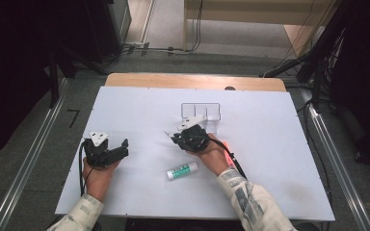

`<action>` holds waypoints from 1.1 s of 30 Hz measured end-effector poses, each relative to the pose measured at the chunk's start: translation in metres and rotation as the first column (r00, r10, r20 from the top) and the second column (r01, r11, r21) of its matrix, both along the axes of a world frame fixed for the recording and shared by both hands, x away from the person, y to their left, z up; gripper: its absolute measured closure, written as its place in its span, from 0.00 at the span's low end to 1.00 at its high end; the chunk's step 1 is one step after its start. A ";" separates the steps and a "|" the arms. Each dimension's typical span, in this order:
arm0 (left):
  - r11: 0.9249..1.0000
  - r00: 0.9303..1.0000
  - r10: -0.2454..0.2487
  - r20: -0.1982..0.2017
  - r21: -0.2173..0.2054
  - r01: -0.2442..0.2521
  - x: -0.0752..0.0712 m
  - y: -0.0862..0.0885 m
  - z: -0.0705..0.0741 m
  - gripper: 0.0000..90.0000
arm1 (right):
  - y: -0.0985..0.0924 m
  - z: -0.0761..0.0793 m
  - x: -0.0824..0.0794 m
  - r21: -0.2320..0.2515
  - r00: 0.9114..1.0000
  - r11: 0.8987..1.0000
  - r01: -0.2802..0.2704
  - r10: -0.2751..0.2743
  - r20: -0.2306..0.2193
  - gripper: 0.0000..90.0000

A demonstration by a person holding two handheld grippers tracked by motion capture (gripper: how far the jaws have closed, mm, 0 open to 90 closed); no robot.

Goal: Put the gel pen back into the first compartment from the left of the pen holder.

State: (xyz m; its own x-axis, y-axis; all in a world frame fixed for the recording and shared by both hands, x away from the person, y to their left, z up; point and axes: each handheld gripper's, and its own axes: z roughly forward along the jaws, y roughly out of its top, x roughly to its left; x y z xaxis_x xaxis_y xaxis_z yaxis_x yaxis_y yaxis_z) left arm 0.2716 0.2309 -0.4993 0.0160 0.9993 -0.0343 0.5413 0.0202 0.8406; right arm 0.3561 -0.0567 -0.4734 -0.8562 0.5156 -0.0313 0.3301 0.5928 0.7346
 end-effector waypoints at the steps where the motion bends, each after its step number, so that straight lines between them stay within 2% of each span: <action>1: 1.000 1.000 0.001 0.000 0.000 -0.001 0.000 0.000 0.000 0.15 | -0.001 0.002 0.000 0.005 1.000 1.000 0.008 -0.008 0.000 0.87; 10: 1.000 1.000 0.001 -0.001 0.000 -0.001 0.000 0.000 0.000 0.15 | -0.009 0.012 0.002 0.056 0.999 0.998 0.038 -0.038 0.001 0.87; 17: 1.000 1.000 0.002 -0.002 0.000 -0.002 0.001 -0.001 -0.001 0.15 | -0.012 0.025 0.005 0.075 0.998 0.996 0.050 -0.052 0.025 0.87; 24: 1.000 1.000 0.001 -0.001 0.000 -0.001 0.000 0.000 -0.001 0.16 | -0.013 0.038 0.012 0.120 0.998 0.991 0.062 -0.065 0.022 0.87; 33: 1.000 1.000 0.000 -0.001 -0.001 0.000 0.001 0.000 0.000 0.16 | -0.012 0.053 0.024 0.145 0.995 0.986 0.083 -0.089 0.034 0.87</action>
State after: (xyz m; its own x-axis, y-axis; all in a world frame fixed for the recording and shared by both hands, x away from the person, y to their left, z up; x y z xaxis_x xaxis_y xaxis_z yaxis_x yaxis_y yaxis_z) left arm 0.2722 0.2306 -0.4998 0.0158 0.9992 -0.0354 0.5421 0.0212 0.8400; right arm 0.3799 -0.0685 -0.4205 -0.8082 0.5888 0.0142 0.3434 0.4515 0.8235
